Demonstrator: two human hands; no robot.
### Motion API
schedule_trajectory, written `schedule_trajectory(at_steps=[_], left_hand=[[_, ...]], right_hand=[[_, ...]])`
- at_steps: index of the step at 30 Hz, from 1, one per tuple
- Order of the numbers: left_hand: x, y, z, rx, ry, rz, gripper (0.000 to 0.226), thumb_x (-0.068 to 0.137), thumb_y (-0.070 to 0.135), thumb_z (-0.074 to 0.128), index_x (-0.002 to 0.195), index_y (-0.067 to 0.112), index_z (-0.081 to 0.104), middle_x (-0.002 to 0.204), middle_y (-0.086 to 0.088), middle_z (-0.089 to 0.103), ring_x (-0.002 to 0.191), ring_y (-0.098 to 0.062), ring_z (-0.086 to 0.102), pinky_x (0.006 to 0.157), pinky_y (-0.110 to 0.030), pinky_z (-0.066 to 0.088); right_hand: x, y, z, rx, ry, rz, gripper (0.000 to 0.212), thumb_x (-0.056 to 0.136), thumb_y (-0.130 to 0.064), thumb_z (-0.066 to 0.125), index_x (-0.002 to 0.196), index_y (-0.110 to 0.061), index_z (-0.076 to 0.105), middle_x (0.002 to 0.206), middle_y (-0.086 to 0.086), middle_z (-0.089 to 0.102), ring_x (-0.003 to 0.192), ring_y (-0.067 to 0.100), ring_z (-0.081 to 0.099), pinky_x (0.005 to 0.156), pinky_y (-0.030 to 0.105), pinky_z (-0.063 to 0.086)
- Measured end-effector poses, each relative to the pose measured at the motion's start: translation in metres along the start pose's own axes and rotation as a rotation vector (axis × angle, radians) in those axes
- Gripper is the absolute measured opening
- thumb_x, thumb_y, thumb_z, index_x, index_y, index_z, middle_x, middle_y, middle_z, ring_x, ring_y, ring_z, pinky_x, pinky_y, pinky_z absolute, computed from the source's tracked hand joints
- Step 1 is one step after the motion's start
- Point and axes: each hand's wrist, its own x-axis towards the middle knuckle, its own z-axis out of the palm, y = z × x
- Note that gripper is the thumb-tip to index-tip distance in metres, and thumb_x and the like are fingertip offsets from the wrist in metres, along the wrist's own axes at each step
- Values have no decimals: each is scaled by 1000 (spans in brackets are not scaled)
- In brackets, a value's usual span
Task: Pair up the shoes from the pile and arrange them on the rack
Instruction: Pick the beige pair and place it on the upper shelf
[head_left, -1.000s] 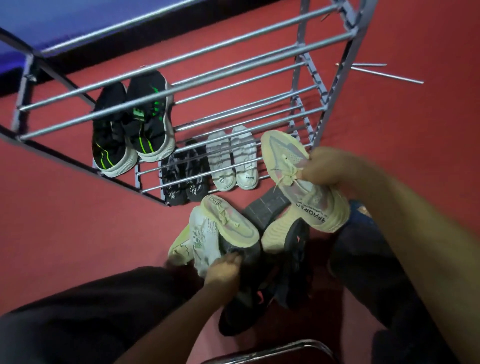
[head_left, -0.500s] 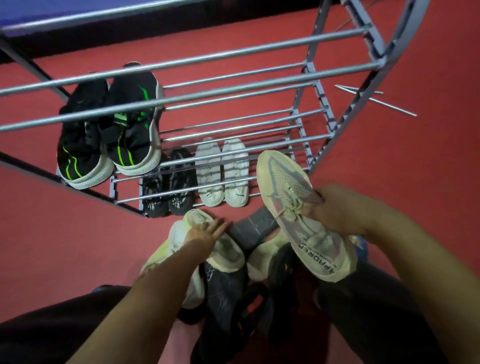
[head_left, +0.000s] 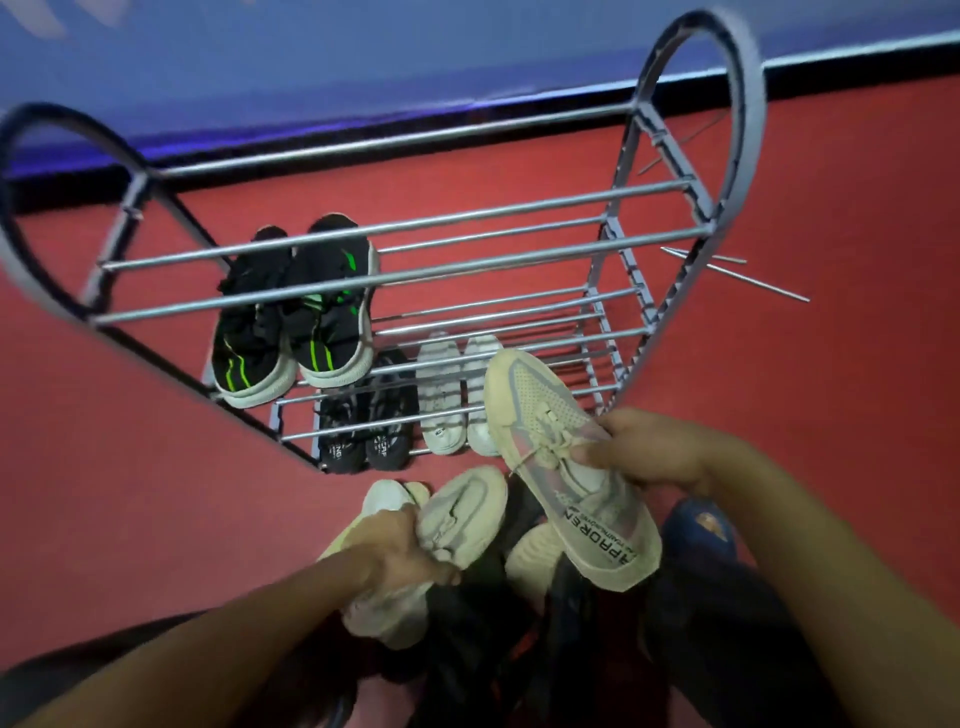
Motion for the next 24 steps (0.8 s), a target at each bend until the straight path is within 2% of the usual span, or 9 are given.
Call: schedule_trajectory(at_steps=[3, 5, 7, 9, 12, 15, 18, 21, 24], left_hand=[[-52, 16, -20, -500, 130, -19, 51, 70, 70, 74, 78, 23, 56, 72, 11, 63, 65, -6, 59, 54, -23, 44], [-79, 32, -26, -716, 213, 36, 37, 85, 58, 68, 83, 21, 64, 78, 7, 71, 75, -14, 69, 69, -29, 57], [-110, 48, -28, -943, 189, 157, 20, 95, 35, 60, 105, 20, 69, 100, 2, 77, 98, -20, 73, 89, -38, 59], [-142, 58, -29, -1179, 101, 251, 27, 100, 27, 52, 119, 20, 69, 114, -3, 76, 107, -21, 72, 96, -42, 56], [-180, 58, -26, -1454, 125, 271, 33, 103, 23, 44, 120, 12, 70, 117, -14, 73, 108, -29, 71, 94, -44, 57], [-200, 52, -24, -1757, 44, 235, 60, 105, 47, 30, 126, 4, 65, 122, -24, 69, 113, -38, 67, 95, -47, 54], [-214, 52, -24, -1679, 37, 332, 58, 102, 55, 35, 129, 12, 64, 124, -17, 70, 115, -30, 68, 92, -39, 56], [-212, 51, -18, -1402, 162, 314, 43, 92, 40, 67, 130, 19, 63, 112, -4, 77, 102, -21, 74, 82, -29, 60], [-207, 43, -20, -1433, 148, 213, 27, 97, 24, 61, 119, 9, 70, 101, -12, 78, 87, -22, 77, 60, -20, 57]], right_hand=[[-16, -7, 22, 254, -77, -85, 40, 81, -30, 74, 114, -6, 70, 109, 14, 75, 99, 30, 72, 99, 47, 52], [-24, -14, 51, 405, -63, -117, 43, 80, -31, 78, 115, -7, 72, 110, 15, 75, 102, 35, 71, 100, 47, 51], [-30, -20, 82, 489, -36, -148, 54, 74, -47, 81, 119, -19, 71, 117, 9, 74, 108, 31, 70, 103, 48, 50], [-35, -23, 104, 585, -76, -163, 73, 66, -62, 82, 129, -30, 64, 128, 3, 69, 116, 26, 67, 108, 46, 45], [-48, -26, 115, 628, -152, -219, 70, 72, -58, 80, 133, -29, 61, 128, 3, 69, 119, 26, 65, 110, 47, 42], [-62, -26, 131, 629, -112, -260, 69, 69, -52, 85, 127, -24, 64, 121, 5, 73, 113, 26, 69, 108, 48, 45], [-70, -24, 148, 577, 41, -264, 69, 58, -63, 87, 113, -24, 70, 118, 6, 73, 106, 24, 71, 101, 47, 52], [-76, -27, 151, 712, 11, -289, 60, 81, -64, 67, 113, -14, 70, 113, 12, 74, 103, 28, 72, 98, 48, 54], [-68, -29, 146, 841, 52, -219, 55, 93, -57, 52, 122, -12, 62, 111, 14, 73, 101, 30, 71, 92, 48, 57]])
